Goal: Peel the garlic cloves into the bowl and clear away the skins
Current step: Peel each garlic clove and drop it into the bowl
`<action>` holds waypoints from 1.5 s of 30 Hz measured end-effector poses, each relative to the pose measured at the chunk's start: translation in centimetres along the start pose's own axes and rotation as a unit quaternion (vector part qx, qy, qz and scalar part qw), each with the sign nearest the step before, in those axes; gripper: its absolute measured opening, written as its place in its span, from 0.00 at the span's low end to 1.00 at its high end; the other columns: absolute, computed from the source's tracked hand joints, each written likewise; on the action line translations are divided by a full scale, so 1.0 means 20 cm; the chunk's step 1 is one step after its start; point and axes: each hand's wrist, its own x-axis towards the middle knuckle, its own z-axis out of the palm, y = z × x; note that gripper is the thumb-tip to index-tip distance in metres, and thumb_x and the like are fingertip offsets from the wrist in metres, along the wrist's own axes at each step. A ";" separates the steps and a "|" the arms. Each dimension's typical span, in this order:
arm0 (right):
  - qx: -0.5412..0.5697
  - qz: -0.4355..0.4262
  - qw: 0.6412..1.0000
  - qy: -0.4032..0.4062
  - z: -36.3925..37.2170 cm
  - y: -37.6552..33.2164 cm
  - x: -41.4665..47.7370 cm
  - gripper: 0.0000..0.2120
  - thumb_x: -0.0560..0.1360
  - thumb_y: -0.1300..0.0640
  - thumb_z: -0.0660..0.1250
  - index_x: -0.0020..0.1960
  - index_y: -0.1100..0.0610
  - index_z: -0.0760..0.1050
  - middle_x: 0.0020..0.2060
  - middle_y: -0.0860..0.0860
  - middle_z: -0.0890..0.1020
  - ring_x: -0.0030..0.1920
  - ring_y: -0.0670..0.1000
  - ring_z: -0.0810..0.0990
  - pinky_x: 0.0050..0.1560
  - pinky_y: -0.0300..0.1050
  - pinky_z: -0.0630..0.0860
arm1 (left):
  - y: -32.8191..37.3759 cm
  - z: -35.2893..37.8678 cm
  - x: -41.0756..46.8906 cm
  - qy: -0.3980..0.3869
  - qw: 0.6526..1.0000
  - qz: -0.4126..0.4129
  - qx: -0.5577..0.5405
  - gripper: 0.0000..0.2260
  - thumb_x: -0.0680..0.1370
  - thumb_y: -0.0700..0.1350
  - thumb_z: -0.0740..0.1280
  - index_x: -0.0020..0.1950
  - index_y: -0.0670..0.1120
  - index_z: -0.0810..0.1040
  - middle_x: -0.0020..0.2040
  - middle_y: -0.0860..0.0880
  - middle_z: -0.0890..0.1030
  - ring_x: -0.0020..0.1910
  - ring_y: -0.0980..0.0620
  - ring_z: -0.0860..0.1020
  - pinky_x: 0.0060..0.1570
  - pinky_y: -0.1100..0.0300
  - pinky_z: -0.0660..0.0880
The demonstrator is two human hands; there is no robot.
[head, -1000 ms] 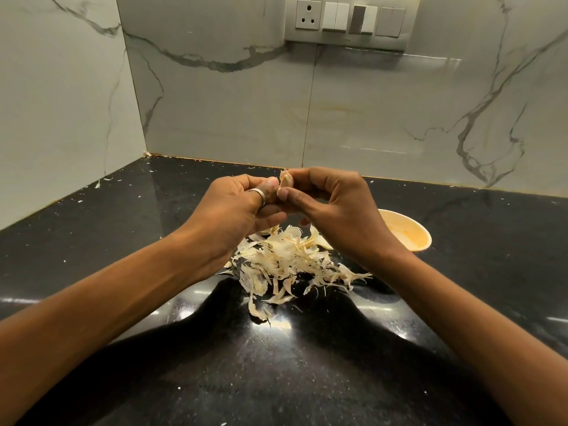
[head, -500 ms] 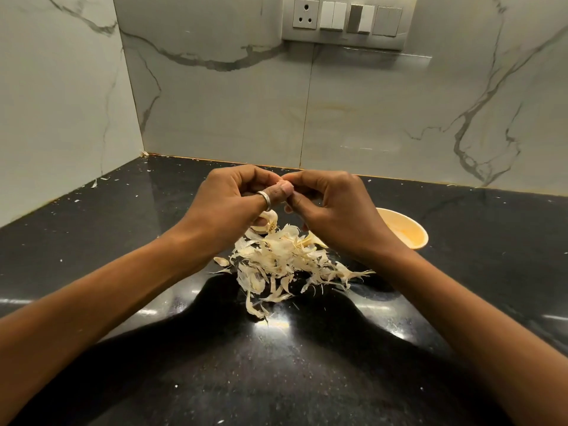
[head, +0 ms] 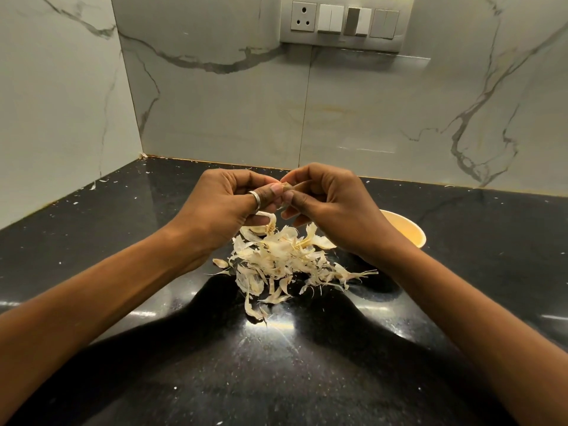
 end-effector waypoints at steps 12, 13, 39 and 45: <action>0.026 0.022 0.999 0.003 0.00 -0.01 0.00 0.10 0.80 0.66 0.66 0.61 0.64 0.77 0.46 0.59 0.85 0.44 0.53 0.87 0.48 0.46 0.84 | 0.00 -0.01 0.00 0.004 1.000 -0.013 0.023 0.06 0.78 0.43 0.70 0.52 0.44 0.84 0.44 0.45 0.87 0.41 0.55 0.84 0.39 0.61 0.83; 0.030 0.022 0.999 0.003 0.01 -0.01 0.00 0.10 0.80 0.66 0.66 0.61 0.64 0.76 0.46 0.59 0.85 0.44 0.54 0.87 0.47 0.46 0.84 | 0.00 -0.01 0.00 0.005 1.000 -0.013 0.025 0.06 0.78 0.43 0.69 0.52 0.44 0.84 0.44 0.45 0.87 0.41 0.55 0.83 0.39 0.61 0.83; 0.025 -0.017 0.996 0.090 -0.03 -0.04 0.01 0.10 0.81 0.64 0.65 0.63 0.61 0.75 0.50 0.56 0.84 0.49 0.49 0.86 0.41 0.43 0.83 | 0.00 -0.01 0.01 0.031 0.992 -0.017 0.119 0.06 0.79 0.35 0.67 0.46 0.44 0.81 0.42 0.46 0.81 0.39 0.53 0.79 0.31 0.65 0.78; -0.029 -0.019 0.997 0.066 0.01 -0.02 0.00 0.08 0.81 0.63 0.67 0.59 0.58 0.77 0.47 0.54 0.84 0.47 0.49 0.85 0.40 0.43 0.83 | -0.02 -0.03 0.00 0.024 0.979 0.063 0.191 0.10 0.78 0.36 0.69 0.49 0.51 0.85 0.41 0.51 0.84 0.37 0.58 0.81 0.36 0.63 0.80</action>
